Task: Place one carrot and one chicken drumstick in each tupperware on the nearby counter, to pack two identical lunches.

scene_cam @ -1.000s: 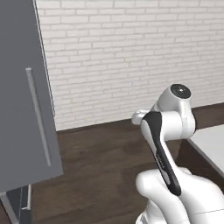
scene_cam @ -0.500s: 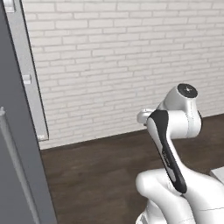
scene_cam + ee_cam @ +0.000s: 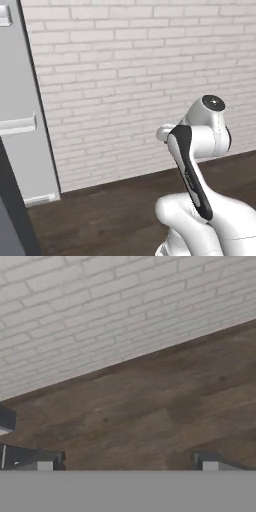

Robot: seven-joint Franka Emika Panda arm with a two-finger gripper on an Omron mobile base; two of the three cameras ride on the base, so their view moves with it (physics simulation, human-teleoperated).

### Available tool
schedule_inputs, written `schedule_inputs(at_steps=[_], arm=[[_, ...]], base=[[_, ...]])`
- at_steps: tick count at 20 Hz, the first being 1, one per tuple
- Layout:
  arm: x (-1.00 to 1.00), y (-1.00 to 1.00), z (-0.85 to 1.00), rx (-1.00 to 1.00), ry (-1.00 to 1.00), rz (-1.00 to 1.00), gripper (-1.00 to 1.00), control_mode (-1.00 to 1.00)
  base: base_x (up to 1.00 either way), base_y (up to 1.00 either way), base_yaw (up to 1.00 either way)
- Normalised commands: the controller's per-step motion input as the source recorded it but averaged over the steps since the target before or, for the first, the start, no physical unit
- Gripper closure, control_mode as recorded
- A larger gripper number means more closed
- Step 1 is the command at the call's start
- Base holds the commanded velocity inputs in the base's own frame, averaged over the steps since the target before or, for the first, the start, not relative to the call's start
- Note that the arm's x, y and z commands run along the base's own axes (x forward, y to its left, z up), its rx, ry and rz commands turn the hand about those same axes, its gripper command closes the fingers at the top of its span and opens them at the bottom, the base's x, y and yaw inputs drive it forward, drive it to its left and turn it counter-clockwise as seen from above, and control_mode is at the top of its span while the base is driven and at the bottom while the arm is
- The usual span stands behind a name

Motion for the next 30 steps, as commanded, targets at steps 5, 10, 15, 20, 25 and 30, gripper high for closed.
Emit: schedule_inputs(at_steps=[5,10,15,20,25,30], arm=[[0.0,0.0,0.0,0.0,0.0,0.0,-1.0,1.0],[0.0,0.0,0.0,0.0,0.0,0.0,-1.0,1.0],[0.0,0.0,0.0,0.0,0.0,0.0,-1.0,1.0],[0.0,0.0,0.0,0.0,0.0,0.0,-1.0,1.0],[0.0,0.0,0.0,0.0,0.0,0.0,-1.0,1.0],[0.0,0.0,0.0,0.0,0.0,0.0,-1.0,1.0]], base=[[0.61,0.12,0.51],[0.8,-0.05,0.44],[0.58,-0.06,0.19],[-0.41,-0.14,0.55],[-0.56,-0.05,0.65],[-0.75,-0.01,0.71]])
